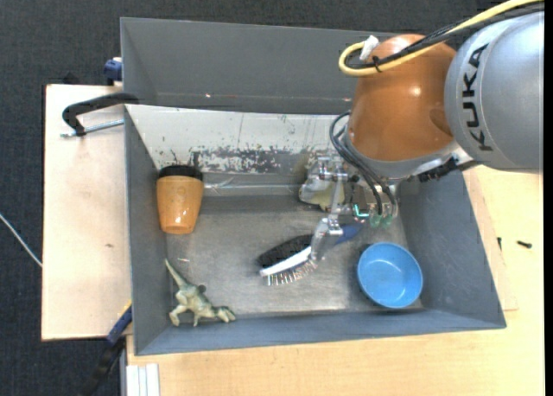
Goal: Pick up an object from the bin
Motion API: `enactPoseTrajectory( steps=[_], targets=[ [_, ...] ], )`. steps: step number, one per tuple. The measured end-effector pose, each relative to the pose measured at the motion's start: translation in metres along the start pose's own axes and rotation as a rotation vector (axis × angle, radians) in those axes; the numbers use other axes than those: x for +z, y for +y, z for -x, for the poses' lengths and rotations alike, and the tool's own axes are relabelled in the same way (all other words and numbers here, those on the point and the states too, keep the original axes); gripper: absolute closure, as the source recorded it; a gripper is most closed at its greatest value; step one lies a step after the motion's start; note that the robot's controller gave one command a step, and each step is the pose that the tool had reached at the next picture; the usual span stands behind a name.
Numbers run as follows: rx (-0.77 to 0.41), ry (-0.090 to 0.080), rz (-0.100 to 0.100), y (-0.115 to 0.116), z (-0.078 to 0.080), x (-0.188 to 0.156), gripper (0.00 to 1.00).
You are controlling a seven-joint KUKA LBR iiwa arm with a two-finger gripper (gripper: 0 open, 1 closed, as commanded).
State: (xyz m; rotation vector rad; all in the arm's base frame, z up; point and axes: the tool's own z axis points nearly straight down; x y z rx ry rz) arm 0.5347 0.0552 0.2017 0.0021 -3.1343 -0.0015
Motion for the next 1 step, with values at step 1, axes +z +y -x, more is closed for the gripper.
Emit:
enactPoseTrajectory(
  steps=[1],
  targets=[
    [0.137, -0.001, 0.0, -0.0127, -0.0108, 0.1275, 0.0]
  ],
)
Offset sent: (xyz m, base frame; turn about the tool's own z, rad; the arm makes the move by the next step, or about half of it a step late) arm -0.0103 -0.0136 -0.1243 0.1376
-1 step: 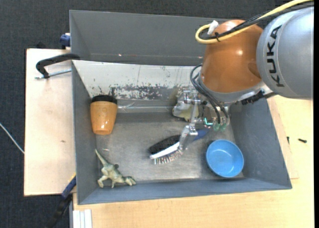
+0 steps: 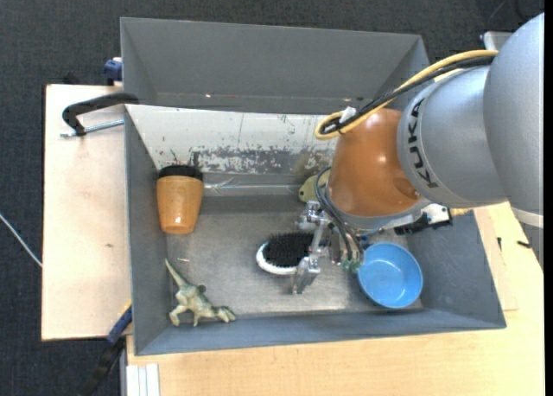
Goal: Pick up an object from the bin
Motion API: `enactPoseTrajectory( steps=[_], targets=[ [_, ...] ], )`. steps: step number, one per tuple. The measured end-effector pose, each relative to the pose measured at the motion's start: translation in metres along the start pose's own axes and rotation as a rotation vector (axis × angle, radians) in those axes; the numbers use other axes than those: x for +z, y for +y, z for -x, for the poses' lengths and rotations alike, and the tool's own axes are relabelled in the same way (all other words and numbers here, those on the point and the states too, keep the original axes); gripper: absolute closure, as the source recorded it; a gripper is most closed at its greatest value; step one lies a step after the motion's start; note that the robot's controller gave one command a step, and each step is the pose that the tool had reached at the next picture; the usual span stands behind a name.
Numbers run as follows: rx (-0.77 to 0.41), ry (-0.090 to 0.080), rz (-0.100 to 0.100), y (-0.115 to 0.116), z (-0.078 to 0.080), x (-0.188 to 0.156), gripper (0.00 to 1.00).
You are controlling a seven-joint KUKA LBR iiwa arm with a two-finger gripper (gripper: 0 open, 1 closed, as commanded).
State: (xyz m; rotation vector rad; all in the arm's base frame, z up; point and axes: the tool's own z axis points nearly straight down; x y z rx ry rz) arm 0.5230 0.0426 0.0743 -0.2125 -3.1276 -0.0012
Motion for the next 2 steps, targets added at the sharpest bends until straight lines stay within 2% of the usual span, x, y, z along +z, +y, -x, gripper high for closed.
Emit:
enactPoseTrajectory(
  steps=[1, 2],
  targets=[
    [0.0, -0.008, 0.002, 0.0, 0.002, -0.004, 1.0],
    [-0.378, -0.017, -0.001, -0.01, 0.0, -0.138, 1.0]
  ],
)
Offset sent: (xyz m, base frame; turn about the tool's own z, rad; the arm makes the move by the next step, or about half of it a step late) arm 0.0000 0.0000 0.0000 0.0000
